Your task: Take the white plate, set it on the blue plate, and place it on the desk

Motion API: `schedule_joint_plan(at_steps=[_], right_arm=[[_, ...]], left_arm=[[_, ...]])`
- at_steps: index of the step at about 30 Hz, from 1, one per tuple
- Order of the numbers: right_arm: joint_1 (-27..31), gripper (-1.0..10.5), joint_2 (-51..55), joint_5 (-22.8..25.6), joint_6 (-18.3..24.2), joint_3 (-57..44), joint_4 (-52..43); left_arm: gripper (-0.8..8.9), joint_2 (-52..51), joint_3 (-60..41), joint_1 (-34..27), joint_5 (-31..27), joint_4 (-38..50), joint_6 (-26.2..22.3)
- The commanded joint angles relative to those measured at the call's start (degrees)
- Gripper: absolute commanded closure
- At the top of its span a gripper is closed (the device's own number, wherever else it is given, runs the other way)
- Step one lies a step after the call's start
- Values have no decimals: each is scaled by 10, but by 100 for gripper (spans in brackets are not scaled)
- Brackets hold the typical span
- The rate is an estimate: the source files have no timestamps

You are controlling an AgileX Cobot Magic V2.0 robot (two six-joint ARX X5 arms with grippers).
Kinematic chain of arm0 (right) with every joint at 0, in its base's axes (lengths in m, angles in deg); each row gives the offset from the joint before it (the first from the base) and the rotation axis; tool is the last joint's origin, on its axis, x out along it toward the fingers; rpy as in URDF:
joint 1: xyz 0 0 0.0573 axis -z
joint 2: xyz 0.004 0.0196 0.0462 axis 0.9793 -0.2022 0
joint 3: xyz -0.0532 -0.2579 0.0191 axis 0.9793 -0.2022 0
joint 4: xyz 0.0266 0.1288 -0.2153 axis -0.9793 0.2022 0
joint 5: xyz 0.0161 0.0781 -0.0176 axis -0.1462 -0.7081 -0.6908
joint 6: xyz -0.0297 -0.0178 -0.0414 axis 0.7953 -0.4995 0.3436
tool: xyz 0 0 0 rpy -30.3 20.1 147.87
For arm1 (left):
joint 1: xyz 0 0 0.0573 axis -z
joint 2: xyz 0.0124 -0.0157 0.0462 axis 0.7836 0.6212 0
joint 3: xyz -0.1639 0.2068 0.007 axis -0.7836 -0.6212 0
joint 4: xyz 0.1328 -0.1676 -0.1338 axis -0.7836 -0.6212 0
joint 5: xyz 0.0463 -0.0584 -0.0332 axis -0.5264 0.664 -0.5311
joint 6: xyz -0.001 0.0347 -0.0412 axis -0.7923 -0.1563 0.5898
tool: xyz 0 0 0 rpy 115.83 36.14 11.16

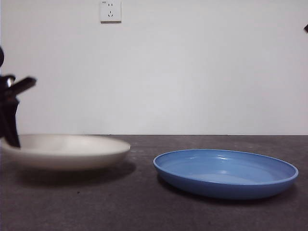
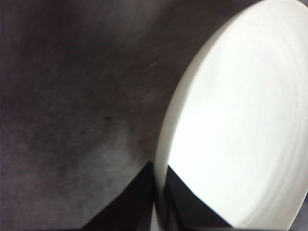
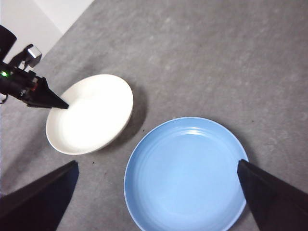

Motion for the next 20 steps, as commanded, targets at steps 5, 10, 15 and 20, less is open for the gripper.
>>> schedule_joint_plan(at_steps=[5, 10, 15, 20], right_arm=[[-2, 344, 44, 8, 6, 13, 69], [-2, 344, 84, 35, 6, 13, 112], [-2, 345, 122, 37, 4, 13, 139], [-2, 344, 147, 37, 2, 13, 150]], left_arm=[[804, -39, 77, 36, 2, -21, 44], [804, -40, 124, 95, 2, -43, 63], [804, -34, 130, 172, 2, -13, 106], [804, -7, 135, 249, 2, 28, 148]])
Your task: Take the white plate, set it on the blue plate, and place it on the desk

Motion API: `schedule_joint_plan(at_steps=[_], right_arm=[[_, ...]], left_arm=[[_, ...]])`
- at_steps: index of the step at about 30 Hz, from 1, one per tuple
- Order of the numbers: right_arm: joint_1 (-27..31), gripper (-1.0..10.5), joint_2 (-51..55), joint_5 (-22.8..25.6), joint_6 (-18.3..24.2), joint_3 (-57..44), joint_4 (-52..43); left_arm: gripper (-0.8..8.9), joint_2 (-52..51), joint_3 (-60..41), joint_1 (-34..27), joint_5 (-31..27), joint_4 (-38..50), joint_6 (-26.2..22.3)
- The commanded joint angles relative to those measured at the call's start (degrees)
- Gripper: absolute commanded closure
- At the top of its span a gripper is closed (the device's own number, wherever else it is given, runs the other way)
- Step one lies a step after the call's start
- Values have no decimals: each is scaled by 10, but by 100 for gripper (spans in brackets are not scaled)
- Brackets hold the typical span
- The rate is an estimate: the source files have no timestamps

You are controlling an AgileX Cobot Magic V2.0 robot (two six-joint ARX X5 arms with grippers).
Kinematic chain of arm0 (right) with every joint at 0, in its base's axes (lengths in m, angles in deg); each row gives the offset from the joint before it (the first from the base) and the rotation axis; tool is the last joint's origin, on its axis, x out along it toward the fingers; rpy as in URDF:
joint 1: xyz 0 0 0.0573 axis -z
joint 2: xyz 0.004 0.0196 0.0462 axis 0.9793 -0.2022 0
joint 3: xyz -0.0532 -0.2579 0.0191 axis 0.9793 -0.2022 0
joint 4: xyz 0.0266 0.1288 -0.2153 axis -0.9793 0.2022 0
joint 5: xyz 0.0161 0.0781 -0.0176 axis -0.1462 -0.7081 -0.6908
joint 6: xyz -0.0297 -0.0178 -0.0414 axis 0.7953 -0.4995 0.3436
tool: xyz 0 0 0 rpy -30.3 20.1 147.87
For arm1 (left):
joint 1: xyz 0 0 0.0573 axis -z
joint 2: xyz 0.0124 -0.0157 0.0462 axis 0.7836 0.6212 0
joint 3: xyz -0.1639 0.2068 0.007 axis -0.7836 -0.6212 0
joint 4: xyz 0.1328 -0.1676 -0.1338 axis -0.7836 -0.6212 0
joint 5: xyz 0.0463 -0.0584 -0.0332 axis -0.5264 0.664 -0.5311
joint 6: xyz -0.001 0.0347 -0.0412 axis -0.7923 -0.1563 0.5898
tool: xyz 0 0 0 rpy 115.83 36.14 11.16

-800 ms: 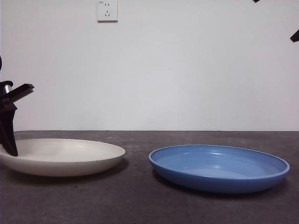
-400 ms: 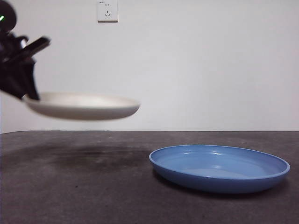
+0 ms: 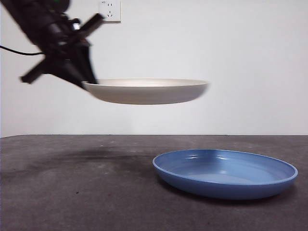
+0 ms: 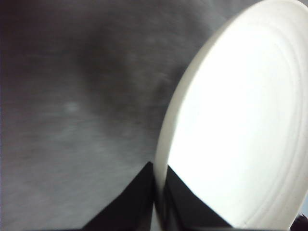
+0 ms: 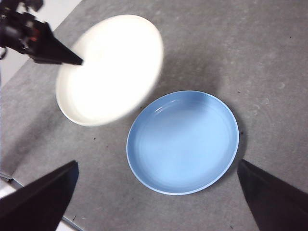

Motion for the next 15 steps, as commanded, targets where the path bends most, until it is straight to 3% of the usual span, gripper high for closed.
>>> schedule_joint_plan(at_steps=[1, 8, 15], right_arm=[[-2, 345, 7, 2, 2, 10, 0], [-2, 344, 13, 2, 2, 10, -2], [-3, 344, 13, 1, 2, 10, -2]], left_arm=[[804, 35, 18, 42, 2, 20, 38], [804, 111, 51, 119, 2, 44, 53], [804, 177, 85, 138, 1, 43, 55]])
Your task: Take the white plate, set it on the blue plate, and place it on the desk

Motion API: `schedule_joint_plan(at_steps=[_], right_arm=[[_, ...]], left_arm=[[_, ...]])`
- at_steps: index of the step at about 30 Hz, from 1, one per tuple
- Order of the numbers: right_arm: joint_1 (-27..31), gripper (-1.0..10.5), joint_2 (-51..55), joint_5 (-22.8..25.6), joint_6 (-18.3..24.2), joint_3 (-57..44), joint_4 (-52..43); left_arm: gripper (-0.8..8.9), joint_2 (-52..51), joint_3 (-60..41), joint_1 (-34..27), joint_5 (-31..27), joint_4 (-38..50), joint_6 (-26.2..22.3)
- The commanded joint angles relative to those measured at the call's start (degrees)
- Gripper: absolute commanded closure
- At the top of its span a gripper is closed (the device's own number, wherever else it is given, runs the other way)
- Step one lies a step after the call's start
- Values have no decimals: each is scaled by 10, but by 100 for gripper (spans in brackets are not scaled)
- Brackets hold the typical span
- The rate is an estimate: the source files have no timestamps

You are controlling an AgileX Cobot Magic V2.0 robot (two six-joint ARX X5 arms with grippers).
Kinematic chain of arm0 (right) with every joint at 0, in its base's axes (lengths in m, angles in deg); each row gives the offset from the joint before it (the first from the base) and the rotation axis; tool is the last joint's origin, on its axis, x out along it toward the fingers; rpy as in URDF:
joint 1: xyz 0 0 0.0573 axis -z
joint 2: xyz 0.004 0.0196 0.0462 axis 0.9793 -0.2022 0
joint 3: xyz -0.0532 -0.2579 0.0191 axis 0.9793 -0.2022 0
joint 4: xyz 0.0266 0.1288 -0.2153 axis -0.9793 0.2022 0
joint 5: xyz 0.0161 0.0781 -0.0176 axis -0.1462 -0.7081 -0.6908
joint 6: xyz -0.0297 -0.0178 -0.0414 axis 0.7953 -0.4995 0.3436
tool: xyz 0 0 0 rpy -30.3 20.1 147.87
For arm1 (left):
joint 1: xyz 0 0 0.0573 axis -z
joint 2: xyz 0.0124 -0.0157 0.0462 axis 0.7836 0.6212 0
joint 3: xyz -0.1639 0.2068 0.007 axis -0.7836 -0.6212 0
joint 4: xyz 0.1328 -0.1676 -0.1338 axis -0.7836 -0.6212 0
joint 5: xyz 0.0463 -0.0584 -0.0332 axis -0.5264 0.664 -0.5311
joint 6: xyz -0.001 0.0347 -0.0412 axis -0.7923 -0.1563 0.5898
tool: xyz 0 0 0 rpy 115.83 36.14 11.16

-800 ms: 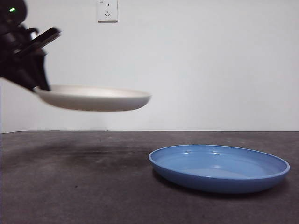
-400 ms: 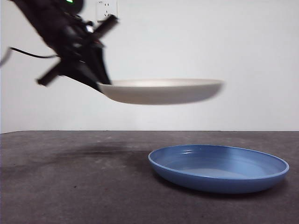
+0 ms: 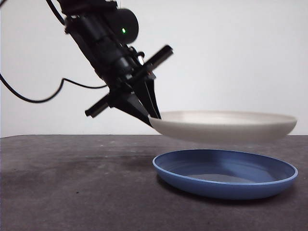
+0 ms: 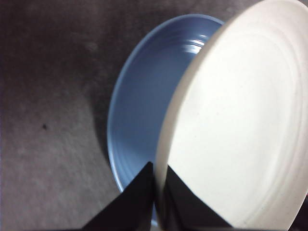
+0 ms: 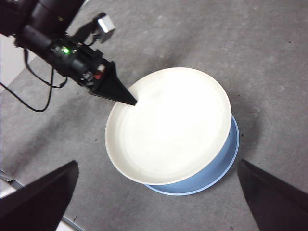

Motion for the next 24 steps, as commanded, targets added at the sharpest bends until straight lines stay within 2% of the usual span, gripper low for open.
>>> schedule_joint_plan(at_steps=[1, 24], right_arm=[[-3, 344, -1, 1, 2, 10, -5], [-3, 344, -1, -3, 2, 10, -6]], left_arm=[[804, 30, 19, 6, 1, 4, 4], [804, 66, 19, 10, 1, 17, -11]])
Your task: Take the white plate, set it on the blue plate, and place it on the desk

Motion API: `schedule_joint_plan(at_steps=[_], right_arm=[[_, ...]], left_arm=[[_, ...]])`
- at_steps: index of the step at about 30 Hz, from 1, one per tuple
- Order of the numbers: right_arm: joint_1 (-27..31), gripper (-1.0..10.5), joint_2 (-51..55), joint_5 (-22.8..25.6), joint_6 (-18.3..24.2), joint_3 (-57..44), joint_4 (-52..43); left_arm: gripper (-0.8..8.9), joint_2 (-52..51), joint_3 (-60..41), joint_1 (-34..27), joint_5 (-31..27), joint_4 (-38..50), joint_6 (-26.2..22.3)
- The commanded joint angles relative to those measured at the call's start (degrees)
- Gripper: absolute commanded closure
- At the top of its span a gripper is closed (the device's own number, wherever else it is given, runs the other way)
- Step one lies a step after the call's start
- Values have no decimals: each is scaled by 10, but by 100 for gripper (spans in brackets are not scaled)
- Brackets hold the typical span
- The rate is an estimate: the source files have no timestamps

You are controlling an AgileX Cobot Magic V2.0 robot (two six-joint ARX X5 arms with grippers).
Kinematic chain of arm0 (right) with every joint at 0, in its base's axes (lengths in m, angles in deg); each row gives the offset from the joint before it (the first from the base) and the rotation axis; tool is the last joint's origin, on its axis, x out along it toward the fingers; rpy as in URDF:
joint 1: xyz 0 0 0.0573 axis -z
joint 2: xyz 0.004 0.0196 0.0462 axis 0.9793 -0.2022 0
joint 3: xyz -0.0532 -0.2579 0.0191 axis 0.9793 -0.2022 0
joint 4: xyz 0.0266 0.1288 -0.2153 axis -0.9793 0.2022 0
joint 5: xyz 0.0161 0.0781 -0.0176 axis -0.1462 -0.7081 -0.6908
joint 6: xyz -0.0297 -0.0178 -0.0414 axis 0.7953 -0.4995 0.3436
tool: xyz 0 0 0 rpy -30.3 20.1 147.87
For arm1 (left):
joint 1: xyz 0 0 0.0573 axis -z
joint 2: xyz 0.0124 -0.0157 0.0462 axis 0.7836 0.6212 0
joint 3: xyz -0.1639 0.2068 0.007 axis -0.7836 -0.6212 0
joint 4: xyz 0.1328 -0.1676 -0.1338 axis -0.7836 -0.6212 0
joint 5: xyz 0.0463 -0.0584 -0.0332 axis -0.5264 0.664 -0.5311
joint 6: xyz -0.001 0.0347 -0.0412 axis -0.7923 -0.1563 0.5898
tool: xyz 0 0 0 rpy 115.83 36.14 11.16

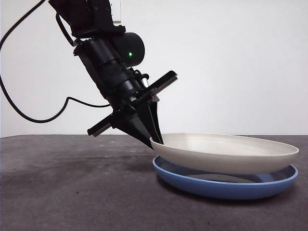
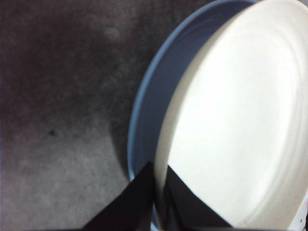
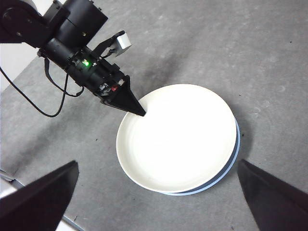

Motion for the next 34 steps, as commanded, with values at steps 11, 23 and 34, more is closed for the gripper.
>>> schedule_joint_plan(at_steps=[11, 23, 34], right_arm=[[-6, 344, -1, -2, 2, 10, -6], [-6, 344, -1, -2, 1, 10, -6], [-6, 344, -3, 0, -41, 10, -2]], left_arm=[[564, 16, 18, 7, 35, 26, -15], [210, 15, 68, 4, 41, -25, -34], [214, -35, 124, -24, 32, -230, -182]])
